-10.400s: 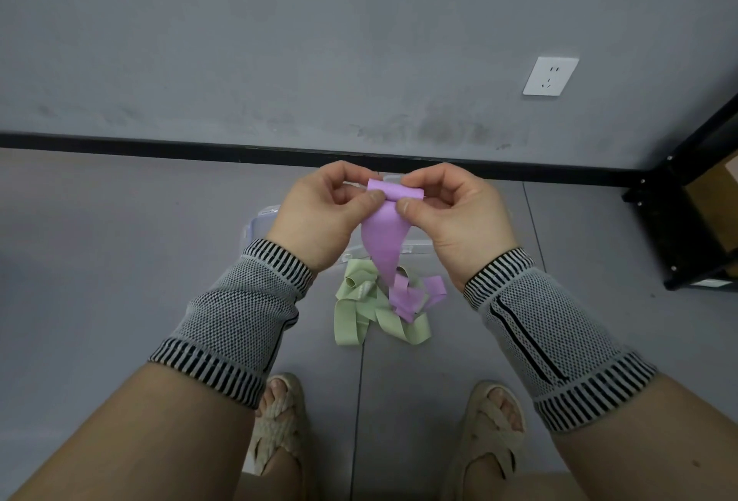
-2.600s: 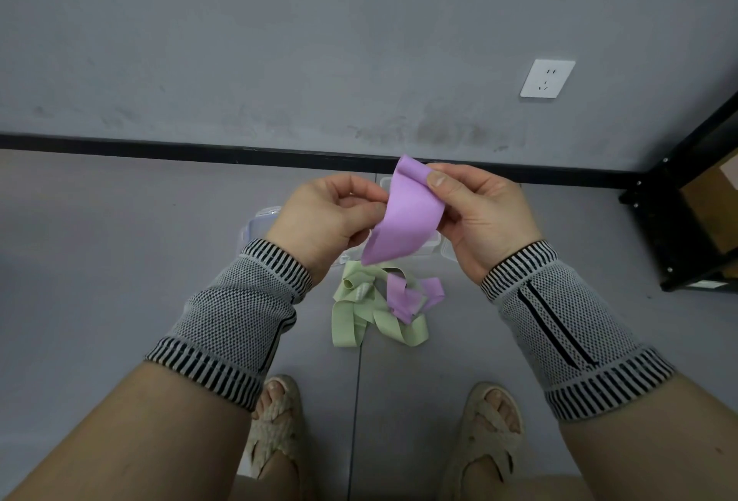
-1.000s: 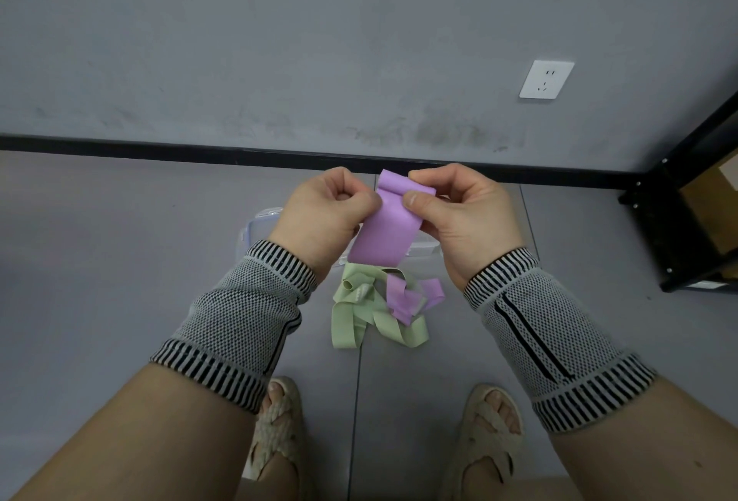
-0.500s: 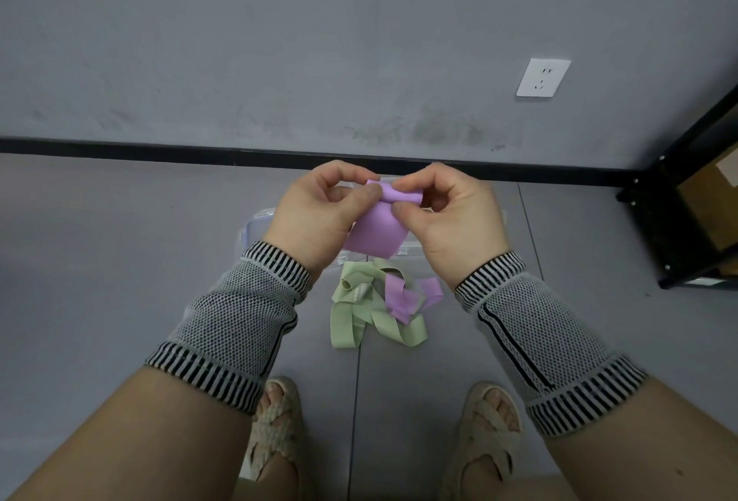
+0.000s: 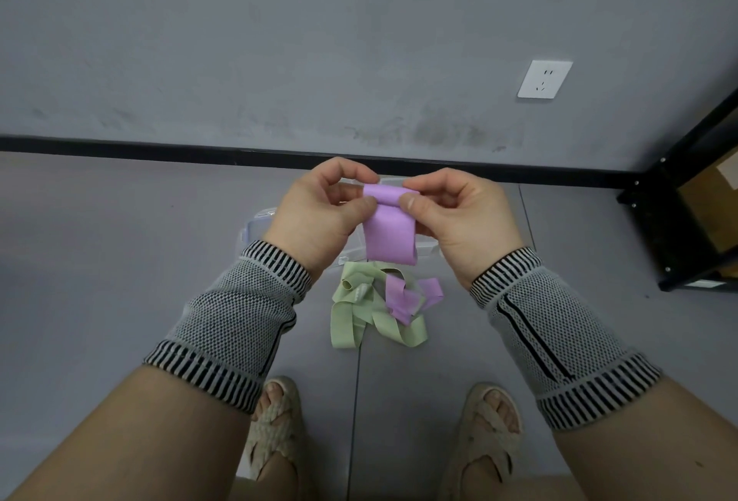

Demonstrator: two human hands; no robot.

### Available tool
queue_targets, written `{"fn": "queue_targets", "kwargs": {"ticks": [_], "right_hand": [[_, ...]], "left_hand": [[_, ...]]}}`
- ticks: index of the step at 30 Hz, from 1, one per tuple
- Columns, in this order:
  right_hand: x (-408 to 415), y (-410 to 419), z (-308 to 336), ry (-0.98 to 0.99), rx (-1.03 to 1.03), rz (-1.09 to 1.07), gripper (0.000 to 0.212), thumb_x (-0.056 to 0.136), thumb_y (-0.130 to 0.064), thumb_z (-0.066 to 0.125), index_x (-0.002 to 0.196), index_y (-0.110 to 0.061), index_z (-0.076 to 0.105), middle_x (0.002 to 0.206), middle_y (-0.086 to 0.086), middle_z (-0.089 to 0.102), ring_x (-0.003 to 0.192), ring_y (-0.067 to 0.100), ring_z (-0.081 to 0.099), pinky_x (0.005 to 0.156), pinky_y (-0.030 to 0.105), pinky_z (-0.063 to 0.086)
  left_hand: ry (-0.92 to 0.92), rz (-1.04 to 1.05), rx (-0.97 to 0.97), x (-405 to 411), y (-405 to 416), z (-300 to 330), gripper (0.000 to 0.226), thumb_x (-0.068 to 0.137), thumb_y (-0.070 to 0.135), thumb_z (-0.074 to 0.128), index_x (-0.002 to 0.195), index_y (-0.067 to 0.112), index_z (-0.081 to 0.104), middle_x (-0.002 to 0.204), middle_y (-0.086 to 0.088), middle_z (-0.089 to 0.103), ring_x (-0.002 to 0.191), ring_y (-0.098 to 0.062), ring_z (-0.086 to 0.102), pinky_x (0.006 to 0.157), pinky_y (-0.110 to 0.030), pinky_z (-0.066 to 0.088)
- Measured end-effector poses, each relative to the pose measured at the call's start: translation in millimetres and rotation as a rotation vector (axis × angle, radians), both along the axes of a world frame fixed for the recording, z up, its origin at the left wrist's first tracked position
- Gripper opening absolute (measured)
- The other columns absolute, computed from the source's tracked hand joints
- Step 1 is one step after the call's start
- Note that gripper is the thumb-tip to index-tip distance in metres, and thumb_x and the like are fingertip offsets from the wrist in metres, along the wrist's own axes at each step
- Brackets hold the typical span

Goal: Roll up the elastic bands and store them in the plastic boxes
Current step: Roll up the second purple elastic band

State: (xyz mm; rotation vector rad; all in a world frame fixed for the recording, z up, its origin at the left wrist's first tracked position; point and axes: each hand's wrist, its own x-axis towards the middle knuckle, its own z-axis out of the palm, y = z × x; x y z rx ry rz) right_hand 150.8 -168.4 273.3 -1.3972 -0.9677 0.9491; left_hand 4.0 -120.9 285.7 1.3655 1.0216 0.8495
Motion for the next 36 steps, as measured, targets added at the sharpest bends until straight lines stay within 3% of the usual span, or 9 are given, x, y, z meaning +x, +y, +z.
{"fn": "queue_targets", "kwargs": {"ticks": [8,11,16,21,23,28,31,33,36], "right_hand": [[-0.5,-0.3,1.2,-0.009,0.043,0.034,0.023,0.078,0.006,0.069,0.078,-0.016,0.066,0.084,0.006,0.071,0.083,0.023,0.069,0.081,0.041,0.058],[1.1,-0.8,1.7,0.108,-0.016,0.096,0.015,0.081,0.001,0.068,0.077,-0.013,0.064,0.078,0.006,0.07,0.076,0.019,0.068,0.074,0.037,0.058],[3.3,-0.9,0.0,0.009,-0.125,0.167,0.011,0.084,-0.006,0.068,0.082,-0.017,0.066,0.075,0.006,0.069,0.067,0.015,0.063,0.063,0.027,0.052],[4.2,2.1,-0.2,0.187,-0.111,0.046,0.011,0.087,-0.003,0.063,0.083,-0.011,0.068,0.073,0.007,0.067,0.061,0.014,0.06,0.06,0.024,0.052],[5.1,1.6,1.5,0.244,-0.114,0.023,0.011,0.088,-0.002,0.06,0.084,-0.01,0.067,0.074,0.007,0.065,0.059,0.01,0.06,0.056,0.02,0.051],[6.7,1.2,1.9,0.236,-0.129,-0.011,0.012,0.09,-0.005,0.06,0.083,-0.012,0.066,0.074,0.005,0.065,0.06,0.011,0.06,0.058,0.02,0.052],[7.1,1.5,0.4,0.204,-0.131,-0.012,0.011,0.09,-0.006,0.06,0.084,-0.013,0.067,0.076,0.006,0.066,0.063,0.011,0.062,0.062,0.022,0.054],[7.2,1.6,-0.9,0.195,-0.13,-0.02,0.009,0.09,-0.007,0.06,0.086,-0.012,0.067,0.078,0.006,0.068,0.066,0.01,0.064,0.064,0.023,0.056],[5.4,2.5,-2.4,0.191,-0.112,-0.027,0.007,0.088,-0.004,0.061,0.091,-0.008,0.067,0.087,0.012,0.07,0.079,0.017,0.069,0.073,0.03,0.058]], "left_hand": [[-0.032,0.051,-0.011,-0.7,1.3,1.5,0.017,0.084,0.0,0.063,0.085,0.017,0.063,0.078,-0.003,0.065,0.069,-0.012,0.056,0.063,-0.022,0.045],[-0.001,0.019,0.041,-3.6,2.2,2.0,0.019,0.084,-0.002,0.062,0.086,0.016,0.063,0.08,0.0,0.066,0.071,-0.006,0.061,0.065,-0.017,0.049],[0.089,-0.033,0.11,-2.4,0.4,1.8,0.017,0.084,0.0,0.063,0.094,0.014,0.065,0.09,-0.005,0.069,0.081,-0.01,0.063,0.078,-0.018,0.052],[0.217,-0.035,0.105,-0.8,1.6,-3.3,0.021,0.096,0.019,0.049,0.108,0.023,0.065,0.096,0.009,0.067,0.085,0.004,0.06,0.074,-0.005,0.045],[0.253,-0.059,0.118,-0.5,1.2,-3.8,0.025,0.098,0.018,0.045,0.113,0.022,0.065,0.1,0.008,0.067,0.089,0.0,0.06,0.071,-0.003,0.044],[0.225,-0.051,0.112,0.9,0.5,-1.6,0.025,0.096,0.01,0.048,0.111,0.02,0.065,0.091,0.015,0.063,0.08,0.009,0.057,0.067,0.0,0.041],[0.212,-0.05,0.09,-0.5,1.2,-2.4,0.022,0.094,0.011,0.051,0.108,0.019,0.067,0.091,0.013,0.066,0.076,0.009,0.06,0.066,-0.003,0.044],[0.211,-0.045,0.084,-1.9,2.5,-3.4,0.021,0.093,0.012,0.054,0.108,0.018,0.068,0.097,0.005,0.069,0.084,0.0,0.063,0.072,-0.009,0.049],[0.179,-0.026,0.048,-2.6,3.9,-4.5,0.019,0.091,0.01,0.057,0.1,0.021,0.07,0.101,-0.001,0.071,0.096,-0.015,0.065,0.087,-0.03,0.053]]}}
